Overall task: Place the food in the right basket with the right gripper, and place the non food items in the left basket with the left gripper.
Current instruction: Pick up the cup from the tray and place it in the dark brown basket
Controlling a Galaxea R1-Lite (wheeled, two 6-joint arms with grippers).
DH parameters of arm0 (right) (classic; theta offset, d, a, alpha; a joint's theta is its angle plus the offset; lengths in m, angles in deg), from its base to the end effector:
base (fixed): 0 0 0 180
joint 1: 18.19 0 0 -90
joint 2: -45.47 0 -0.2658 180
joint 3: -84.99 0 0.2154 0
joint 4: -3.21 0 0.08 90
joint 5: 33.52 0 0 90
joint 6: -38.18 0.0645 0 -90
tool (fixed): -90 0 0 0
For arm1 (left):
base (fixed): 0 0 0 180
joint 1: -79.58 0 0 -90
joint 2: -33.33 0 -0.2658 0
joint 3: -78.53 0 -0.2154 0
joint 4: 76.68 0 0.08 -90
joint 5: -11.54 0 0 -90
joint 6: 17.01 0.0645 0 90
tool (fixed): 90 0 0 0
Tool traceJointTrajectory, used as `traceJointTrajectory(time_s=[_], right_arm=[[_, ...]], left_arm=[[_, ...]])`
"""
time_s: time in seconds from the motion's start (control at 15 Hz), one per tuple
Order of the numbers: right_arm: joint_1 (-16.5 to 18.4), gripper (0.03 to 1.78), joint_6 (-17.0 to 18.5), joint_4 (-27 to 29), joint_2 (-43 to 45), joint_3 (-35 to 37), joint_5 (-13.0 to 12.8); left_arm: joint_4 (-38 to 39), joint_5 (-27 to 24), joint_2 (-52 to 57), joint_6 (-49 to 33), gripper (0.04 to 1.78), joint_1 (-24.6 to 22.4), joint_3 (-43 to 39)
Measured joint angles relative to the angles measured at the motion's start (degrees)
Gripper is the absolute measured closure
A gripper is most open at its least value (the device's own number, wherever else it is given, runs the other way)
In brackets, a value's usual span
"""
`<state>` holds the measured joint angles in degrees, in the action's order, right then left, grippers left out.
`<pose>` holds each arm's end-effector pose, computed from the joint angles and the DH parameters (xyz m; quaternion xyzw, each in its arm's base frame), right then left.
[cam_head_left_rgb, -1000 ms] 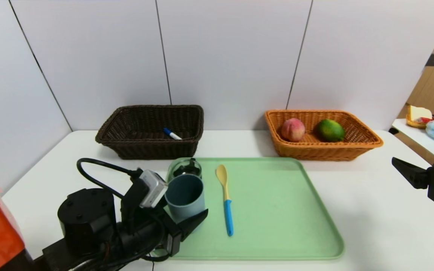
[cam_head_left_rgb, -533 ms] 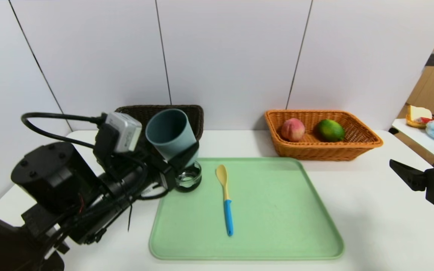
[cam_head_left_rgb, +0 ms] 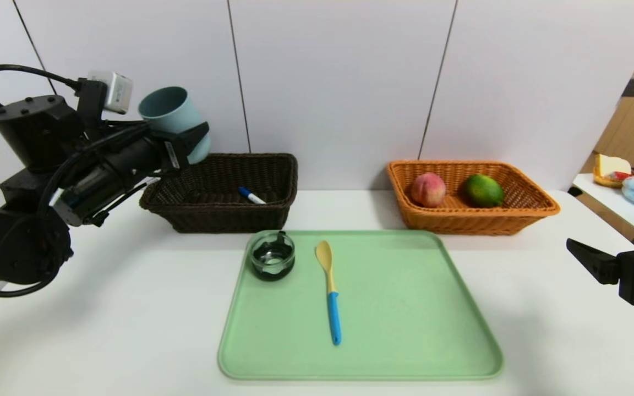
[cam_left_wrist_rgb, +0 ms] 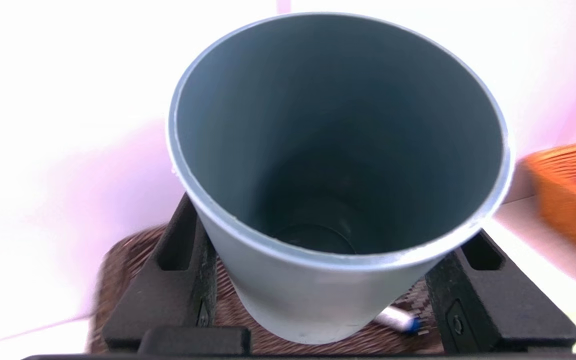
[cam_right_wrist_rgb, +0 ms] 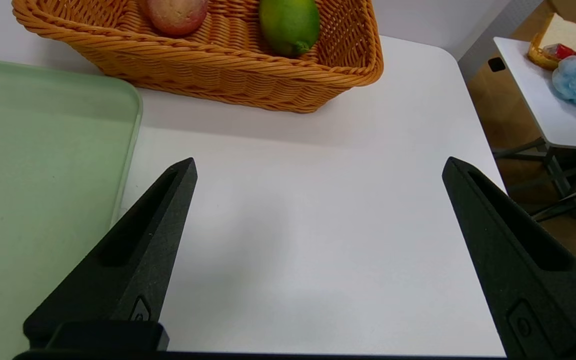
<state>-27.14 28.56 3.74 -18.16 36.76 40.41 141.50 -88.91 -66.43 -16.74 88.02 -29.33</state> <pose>0.2262 0.0175 0.1420 -0.1128 0.1400 -0.0499 0.9824 0.3711 -0.0669 0.1884 0.0039 -0.0924 -0.1632 0.9823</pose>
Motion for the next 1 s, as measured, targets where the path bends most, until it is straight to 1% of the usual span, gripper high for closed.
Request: traceJointTrajectory(time_s=[0.27,0.4,0.6,0.87,1.0], right_arm=[[0.0,0.12,0.04,-0.05,0.16,0.66,0.0],[0.02,0.12,0.12,-0.11,0.24,0.88,0.0],[0.09,0.12,0.83,-0.11,0.27,1.4,0.0],[0.07,0.12,1.24,-0.11,0.33,1.68,0.09],[0.05,0.12,1.27,-0.09,0.33,1.71,0.09]], left_arm=[[-19.49,0.01,-3.46,0.5,0.7,-3.43,9.67],[-24.81,0.15,-6.08,1.07,0.7,-4.39,12.87],[-25.37,0.85,-10.22,1.24,0.7,-4.89,15.37],[-25.12,1.06,-13.2,1.22,0.7,-5.0,15.79],[-25.12,2.49,-13.95,1.22,0.7,-4.91,15.76]])
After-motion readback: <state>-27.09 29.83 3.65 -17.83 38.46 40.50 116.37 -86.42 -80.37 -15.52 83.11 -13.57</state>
